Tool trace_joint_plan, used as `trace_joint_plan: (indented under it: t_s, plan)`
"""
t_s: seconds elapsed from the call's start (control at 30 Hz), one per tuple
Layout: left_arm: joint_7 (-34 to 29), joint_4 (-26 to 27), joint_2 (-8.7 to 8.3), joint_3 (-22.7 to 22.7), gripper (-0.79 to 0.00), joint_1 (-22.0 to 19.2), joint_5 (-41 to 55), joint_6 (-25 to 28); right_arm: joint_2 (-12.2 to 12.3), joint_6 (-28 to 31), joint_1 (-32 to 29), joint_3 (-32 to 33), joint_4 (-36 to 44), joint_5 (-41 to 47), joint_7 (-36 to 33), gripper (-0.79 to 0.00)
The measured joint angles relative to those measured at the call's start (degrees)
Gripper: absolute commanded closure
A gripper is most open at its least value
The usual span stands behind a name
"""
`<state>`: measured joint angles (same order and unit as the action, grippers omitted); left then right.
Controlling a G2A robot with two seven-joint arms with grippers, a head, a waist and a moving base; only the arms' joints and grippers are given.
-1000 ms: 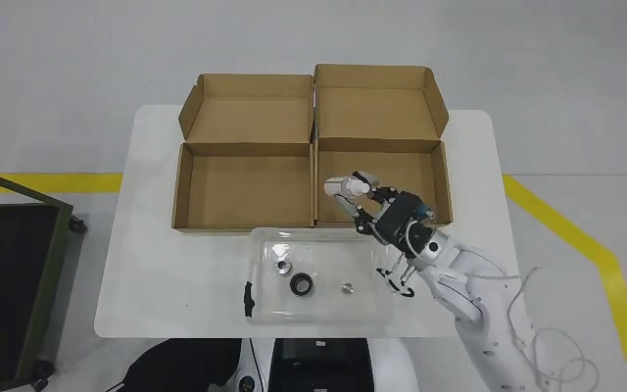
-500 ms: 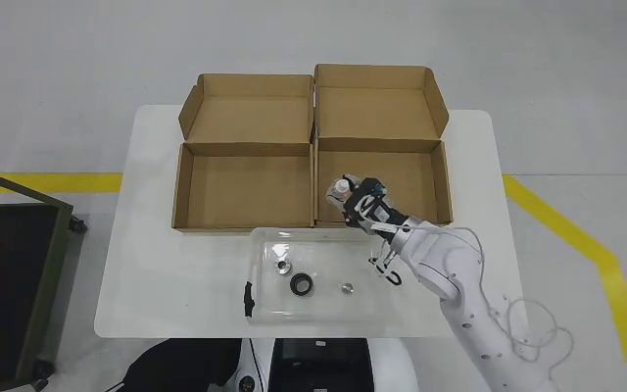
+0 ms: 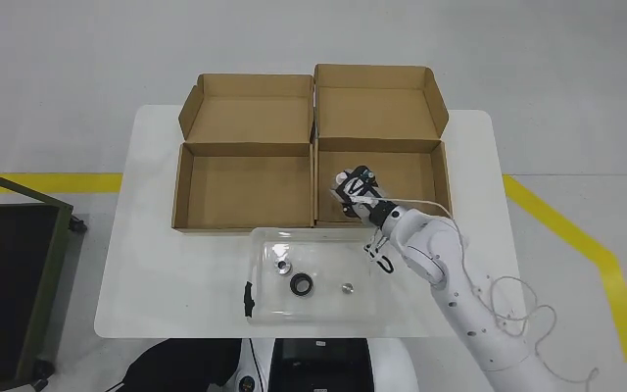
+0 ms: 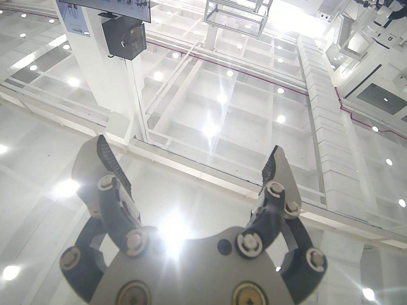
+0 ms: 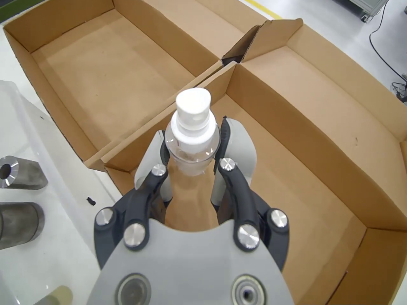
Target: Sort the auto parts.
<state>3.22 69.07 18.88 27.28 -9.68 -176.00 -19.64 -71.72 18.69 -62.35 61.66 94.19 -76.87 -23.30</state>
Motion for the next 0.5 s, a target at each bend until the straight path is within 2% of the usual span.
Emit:
trace_joint_plan:
  t_s: [0.2,0.3,0.43,0.5]
  plan:
    - [0.00,0.00,0.00,0.00,-0.785,0.00,0.00,0.00,-0.39,-0.09,0.97,-0.92,-1.94,1.16,0.15,0.000]
    - [0.00,0.00,0.00,0.00,-0.785,0.00,0.00,0.00,-0.61,-0.14,1.42,-1.38,-3.11,1.84,0.18,-0.028]
    - [0.00,0.00,0.00,0.00,-0.785,0.00,0.00,0.00,-0.88,-0.30,2.15,-1.94,-5.05,2.52,0.44,-0.182]
    - [0.00,0.00,0.00,0.00,-0.785,0.00,0.00,0.00,-1.02,-0.32,2.48,-2.30,-5.75,2.63,0.39,-0.289]
